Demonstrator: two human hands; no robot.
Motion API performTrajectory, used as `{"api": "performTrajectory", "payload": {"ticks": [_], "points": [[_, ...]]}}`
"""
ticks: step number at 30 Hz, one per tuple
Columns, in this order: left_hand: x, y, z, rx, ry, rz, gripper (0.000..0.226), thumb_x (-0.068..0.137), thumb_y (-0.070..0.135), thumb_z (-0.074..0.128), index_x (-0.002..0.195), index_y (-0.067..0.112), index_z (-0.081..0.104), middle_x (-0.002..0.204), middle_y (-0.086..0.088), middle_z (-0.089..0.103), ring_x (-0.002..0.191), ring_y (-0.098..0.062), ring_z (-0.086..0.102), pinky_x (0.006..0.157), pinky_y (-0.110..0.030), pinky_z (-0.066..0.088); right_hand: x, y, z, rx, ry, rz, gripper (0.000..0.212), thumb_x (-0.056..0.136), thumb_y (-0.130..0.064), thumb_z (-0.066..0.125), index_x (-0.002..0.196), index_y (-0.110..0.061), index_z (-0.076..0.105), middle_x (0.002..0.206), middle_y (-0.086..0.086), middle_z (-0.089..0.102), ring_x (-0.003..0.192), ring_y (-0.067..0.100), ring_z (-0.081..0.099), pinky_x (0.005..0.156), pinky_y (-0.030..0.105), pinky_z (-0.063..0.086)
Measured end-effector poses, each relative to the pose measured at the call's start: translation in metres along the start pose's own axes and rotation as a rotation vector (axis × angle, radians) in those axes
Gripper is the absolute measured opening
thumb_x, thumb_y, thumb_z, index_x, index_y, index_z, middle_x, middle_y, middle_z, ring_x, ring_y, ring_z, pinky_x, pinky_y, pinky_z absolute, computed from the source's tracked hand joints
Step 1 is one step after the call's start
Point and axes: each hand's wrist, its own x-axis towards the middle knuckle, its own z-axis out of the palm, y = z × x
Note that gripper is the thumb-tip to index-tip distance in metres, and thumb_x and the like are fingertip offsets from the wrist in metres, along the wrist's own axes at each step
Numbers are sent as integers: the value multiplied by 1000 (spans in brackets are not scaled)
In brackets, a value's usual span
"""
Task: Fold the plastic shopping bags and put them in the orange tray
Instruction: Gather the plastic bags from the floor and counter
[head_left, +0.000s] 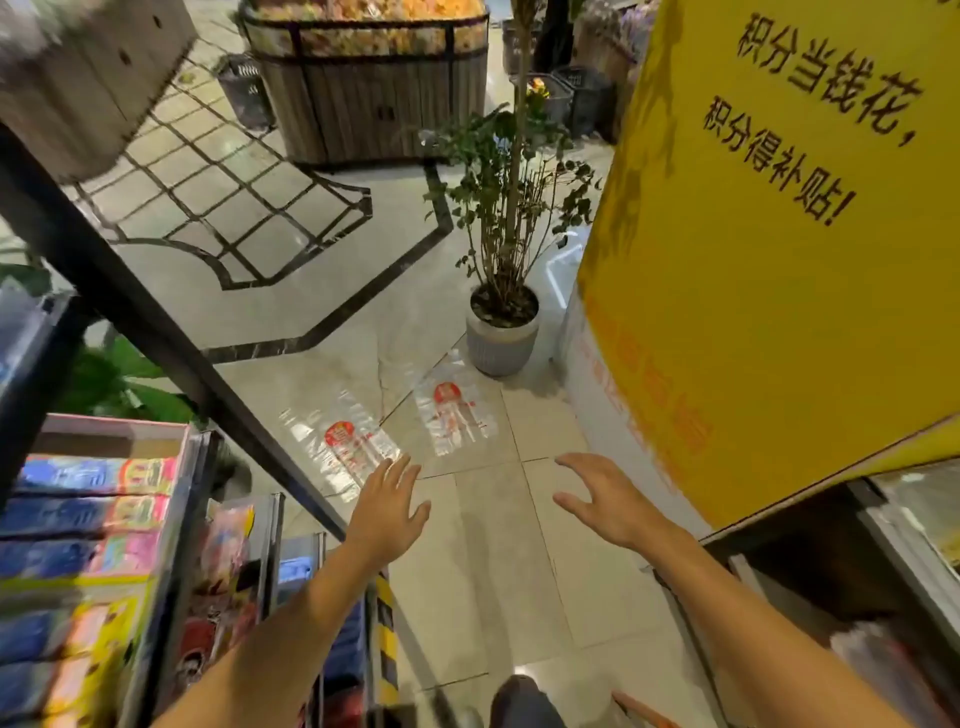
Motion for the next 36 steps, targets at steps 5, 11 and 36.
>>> {"api": "performTrajectory", "payload": {"ticks": [5,11,36], "points": [[31,-21,-3,31,-19,-79,65,102,49,43,156,14,31,165,-7,22,153,-31,14,125,-42,14,45,14,3,1,-80,45,58,100,-44,56,150,-19,43,155,1,42,144,21,33,117,30,24],[93,-43,-8,16,17,-165,81,90,61,24,147,8,47,156,-13,42,146,-37,34,118,-48,29,152,42,-2,30,-167,2,59,99,-47,57,151,-24,41,157,-2,39,146,17,29,119,31,24],[352,-214,25,-160,-68,-589,76,91,52,28,141,0,51,148,-22,48,137,-41,42,118,-45,22,585,45,30,-15,-467,-8,48,99,-34,62,143,-17,53,144,5,54,135,27,46,114,34,34]]}}
